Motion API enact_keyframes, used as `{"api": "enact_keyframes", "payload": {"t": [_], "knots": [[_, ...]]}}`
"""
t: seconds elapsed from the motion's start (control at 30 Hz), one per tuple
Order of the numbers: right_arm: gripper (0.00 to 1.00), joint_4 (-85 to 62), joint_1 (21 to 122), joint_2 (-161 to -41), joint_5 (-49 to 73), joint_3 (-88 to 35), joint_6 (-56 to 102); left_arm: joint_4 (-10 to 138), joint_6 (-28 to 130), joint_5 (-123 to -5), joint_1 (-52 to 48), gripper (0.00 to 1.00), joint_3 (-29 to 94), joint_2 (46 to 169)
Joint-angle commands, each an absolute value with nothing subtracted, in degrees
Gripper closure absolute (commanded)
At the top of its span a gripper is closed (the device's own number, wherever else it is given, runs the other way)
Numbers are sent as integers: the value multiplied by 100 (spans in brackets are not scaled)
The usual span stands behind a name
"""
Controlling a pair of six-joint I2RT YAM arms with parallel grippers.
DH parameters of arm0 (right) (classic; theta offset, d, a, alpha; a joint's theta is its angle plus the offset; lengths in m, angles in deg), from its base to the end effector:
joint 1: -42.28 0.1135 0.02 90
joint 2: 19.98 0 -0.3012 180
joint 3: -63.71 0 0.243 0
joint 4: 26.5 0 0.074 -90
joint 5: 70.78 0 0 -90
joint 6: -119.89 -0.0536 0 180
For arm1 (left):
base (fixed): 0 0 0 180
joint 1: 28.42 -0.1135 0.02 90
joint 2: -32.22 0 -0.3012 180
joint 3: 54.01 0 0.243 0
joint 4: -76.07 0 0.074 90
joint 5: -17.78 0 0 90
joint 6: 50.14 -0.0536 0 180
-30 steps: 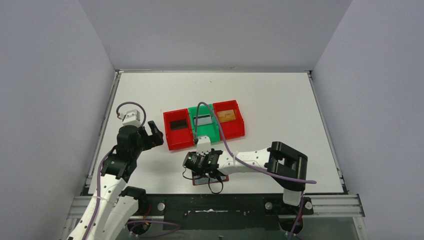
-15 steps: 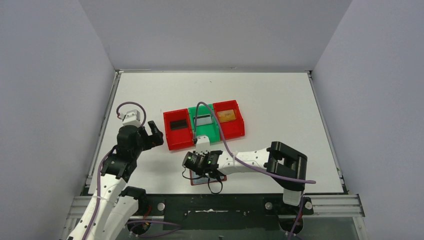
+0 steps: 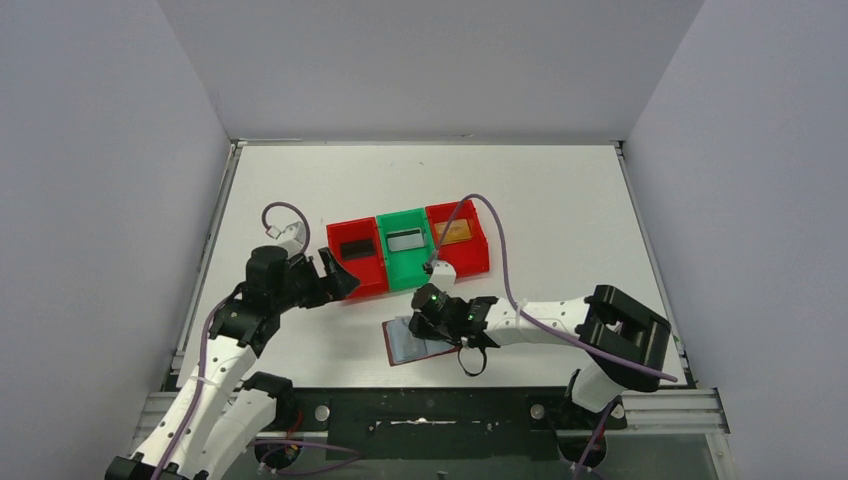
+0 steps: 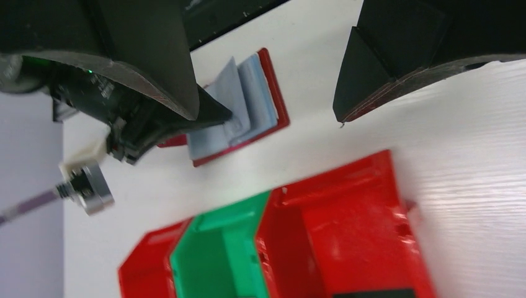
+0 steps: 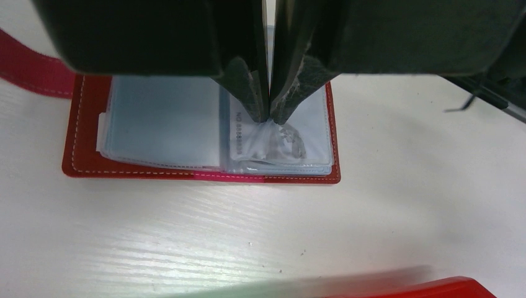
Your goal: Take the credit cards out of the card holder
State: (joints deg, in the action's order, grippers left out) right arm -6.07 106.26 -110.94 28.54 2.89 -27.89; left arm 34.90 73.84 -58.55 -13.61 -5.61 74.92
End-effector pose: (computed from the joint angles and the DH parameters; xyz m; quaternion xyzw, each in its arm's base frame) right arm 0.1463 0.2800 0.1946 -0.0234 0.9384 0.2565 0.2304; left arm 0.1351 -0.0488 0.2687 -0.0932 0.8793 -0.2842 0.3705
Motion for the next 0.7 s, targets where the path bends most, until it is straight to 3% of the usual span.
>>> {"api": "enact_keyframes", "payload": {"t": [0.0,0.37,0.67], "knots": [[93,-1879,10363,-10598,2364,794,-3115,4288,7862,-4762,-918,20,-745,7361],[92,-2365,10143,-10478,2144,1311,-3433,5912,8838,-5323,913,21,-1502,8246],[92,-2529,10083,-10359,2126,1561,-3547,6761,9424,-5678,1163,29,-1993,8796]]}}
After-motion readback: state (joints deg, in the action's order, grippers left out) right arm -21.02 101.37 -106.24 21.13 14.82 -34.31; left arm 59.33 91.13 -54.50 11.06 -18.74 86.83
